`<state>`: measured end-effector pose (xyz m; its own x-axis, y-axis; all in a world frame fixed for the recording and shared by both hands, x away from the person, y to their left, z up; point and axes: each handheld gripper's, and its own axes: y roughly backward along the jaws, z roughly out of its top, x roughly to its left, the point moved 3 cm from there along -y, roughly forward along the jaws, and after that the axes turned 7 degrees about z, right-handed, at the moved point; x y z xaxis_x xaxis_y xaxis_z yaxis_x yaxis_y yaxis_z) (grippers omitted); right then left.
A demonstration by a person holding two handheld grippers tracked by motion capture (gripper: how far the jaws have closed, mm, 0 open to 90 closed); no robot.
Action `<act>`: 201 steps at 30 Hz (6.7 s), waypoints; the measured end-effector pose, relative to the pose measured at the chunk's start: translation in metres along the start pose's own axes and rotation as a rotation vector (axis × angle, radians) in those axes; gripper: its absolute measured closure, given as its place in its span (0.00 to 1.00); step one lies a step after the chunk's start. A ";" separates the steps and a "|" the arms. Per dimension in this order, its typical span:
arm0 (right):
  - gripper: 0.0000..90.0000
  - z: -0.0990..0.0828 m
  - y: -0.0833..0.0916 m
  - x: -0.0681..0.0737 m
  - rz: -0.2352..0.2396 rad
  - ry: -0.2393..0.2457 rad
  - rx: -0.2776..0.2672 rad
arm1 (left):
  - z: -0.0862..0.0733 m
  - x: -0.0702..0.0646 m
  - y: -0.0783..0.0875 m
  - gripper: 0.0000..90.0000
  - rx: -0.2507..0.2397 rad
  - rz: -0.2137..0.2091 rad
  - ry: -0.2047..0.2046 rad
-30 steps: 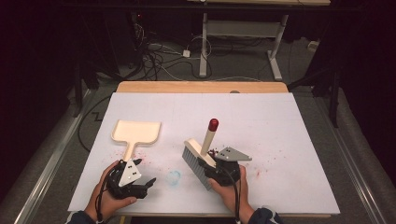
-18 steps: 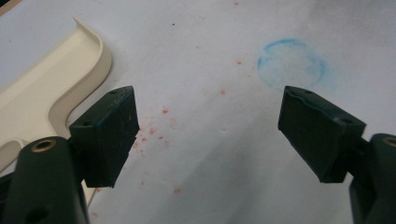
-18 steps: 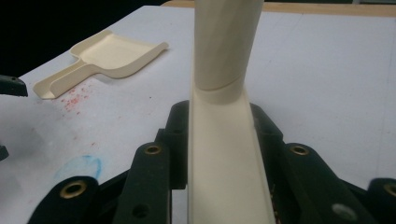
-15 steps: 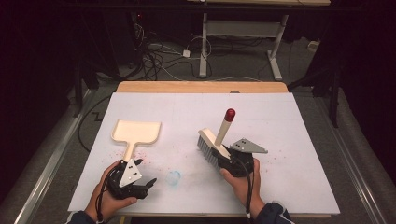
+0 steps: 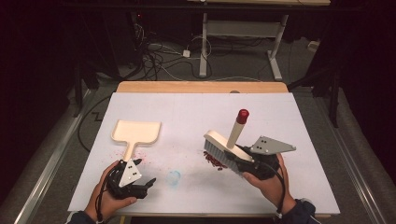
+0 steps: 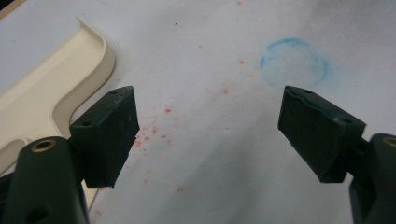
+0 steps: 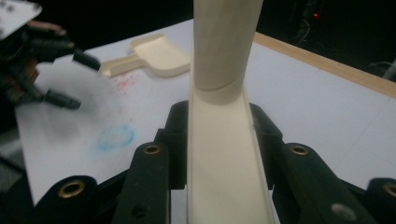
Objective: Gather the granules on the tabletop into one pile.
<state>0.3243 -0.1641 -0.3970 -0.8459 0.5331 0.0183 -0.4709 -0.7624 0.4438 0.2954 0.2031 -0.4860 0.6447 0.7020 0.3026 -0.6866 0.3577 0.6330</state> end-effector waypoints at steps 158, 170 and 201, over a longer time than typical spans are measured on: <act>0.21 -0.035 0.056 -0.061 -0.354 0.055 -0.084 | 0.001 -0.005 -0.006 0.22 0.039 0.001 -0.031; 0.21 -0.057 0.062 -0.052 -0.387 0.100 -0.058 | 0.002 -0.005 -0.007 0.22 0.035 0.000 -0.033; 0.21 -0.107 0.064 -0.035 -0.322 0.098 0.028 | 0.008 -0.006 -0.009 0.22 0.016 -0.005 -0.051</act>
<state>0.2968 -0.2705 -0.4653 -0.6755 0.7061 -0.2125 -0.7119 -0.5493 0.4376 0.3004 0.1911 -0.4881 0.6647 0.6680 0.3346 -0.6780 0.3512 0.6458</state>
